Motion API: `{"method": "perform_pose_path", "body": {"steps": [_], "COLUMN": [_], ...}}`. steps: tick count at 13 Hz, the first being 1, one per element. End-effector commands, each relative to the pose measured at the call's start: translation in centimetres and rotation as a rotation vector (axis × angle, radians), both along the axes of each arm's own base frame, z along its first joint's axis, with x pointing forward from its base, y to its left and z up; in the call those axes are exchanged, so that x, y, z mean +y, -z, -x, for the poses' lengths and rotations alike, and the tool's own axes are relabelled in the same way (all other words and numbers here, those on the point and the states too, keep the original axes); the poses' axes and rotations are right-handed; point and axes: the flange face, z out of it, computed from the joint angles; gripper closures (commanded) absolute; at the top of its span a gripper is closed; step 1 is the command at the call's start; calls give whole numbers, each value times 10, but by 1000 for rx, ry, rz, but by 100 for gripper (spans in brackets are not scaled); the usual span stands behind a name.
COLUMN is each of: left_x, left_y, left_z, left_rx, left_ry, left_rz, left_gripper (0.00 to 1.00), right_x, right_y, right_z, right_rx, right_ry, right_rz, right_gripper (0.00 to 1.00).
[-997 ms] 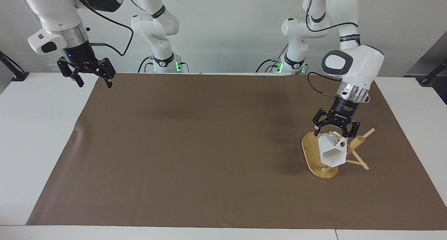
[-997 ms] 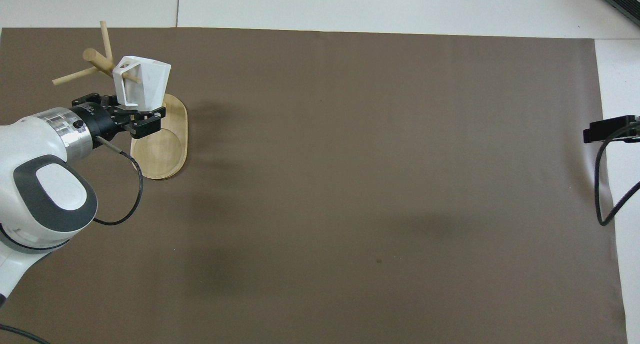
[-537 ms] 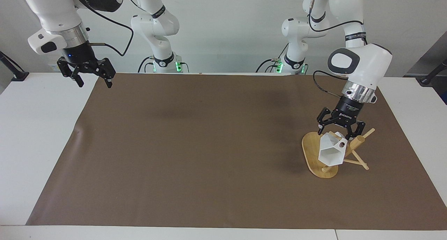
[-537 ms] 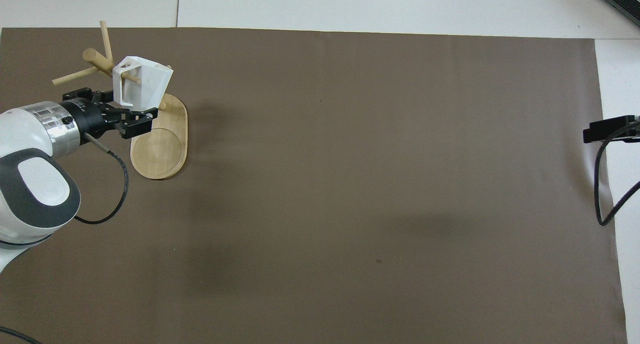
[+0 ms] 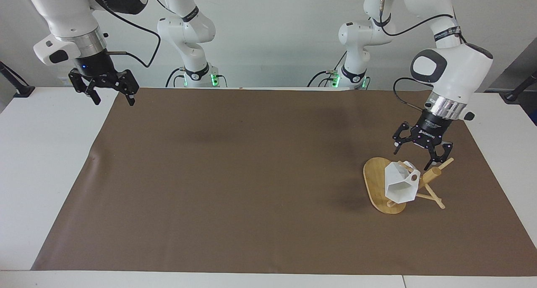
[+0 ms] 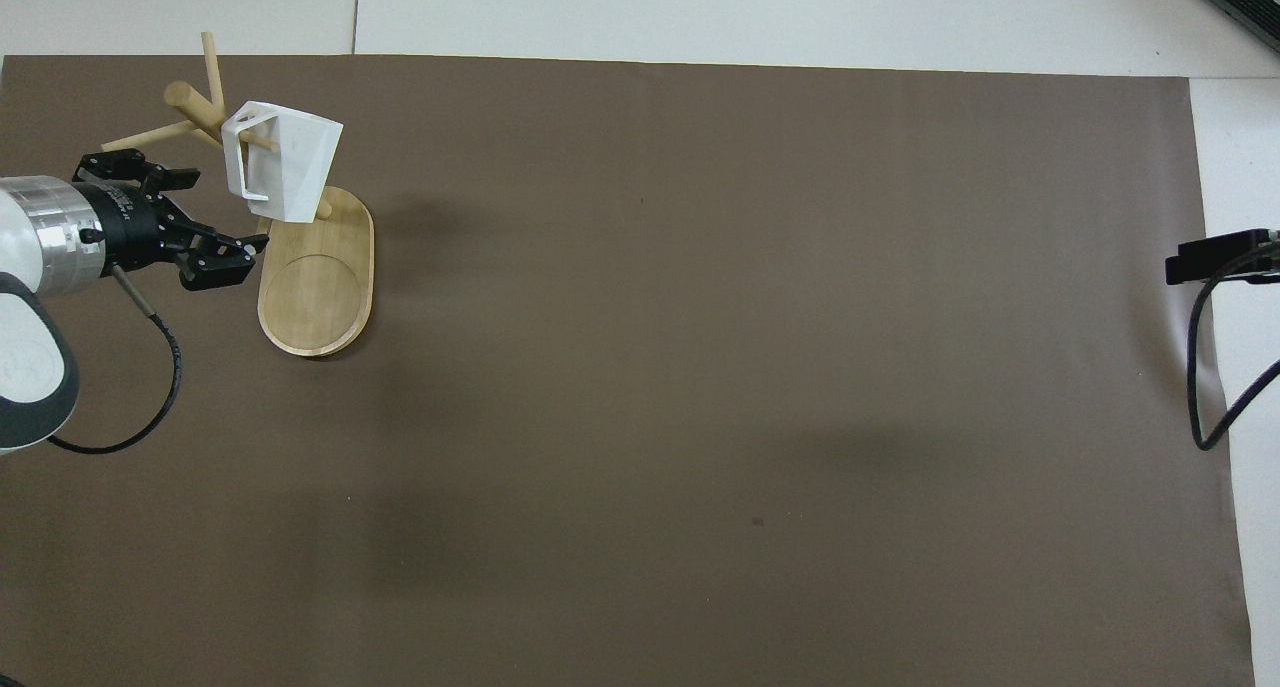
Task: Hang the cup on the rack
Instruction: 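Open the left gripper and draw it back from the cup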
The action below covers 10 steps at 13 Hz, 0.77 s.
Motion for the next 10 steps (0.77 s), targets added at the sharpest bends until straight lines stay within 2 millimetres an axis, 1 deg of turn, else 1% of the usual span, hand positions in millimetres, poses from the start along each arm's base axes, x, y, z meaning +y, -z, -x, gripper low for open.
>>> {"method": "perform_pose_path", "body": {"steps": [1,2,3,6,7,8,10], "left_x": [12,18,18,13,11,7,6], "left_y": [-29,-35,-39,-60,-72,-78,-93], "left_z": [14,18,21,34,38,40,45], "left_rx": [-13,-6,1,19,19,37,50], "left_ry": [142,147,155,231,278,343,477], "left_rz": [-103,-105,-112,-221,-254,-278,-347], "left_gripper": [0,0,0,0,0,0,0], "right_x": [2,2,2,4,5,5,8], "right_y": [2,1,1,1,3,2,4], "right_z": [-1,-1,-1,-1,0,2,3], "right_rx": [-13,-14,-13,-10,1,6,18], "right_ry": [-1,-1,-3,-12,-11,-13,-17], "right_rz": [4,4,4,-3,-10,-12,-13], "right_gripper": [0,0,0,0,0,0,0]}}
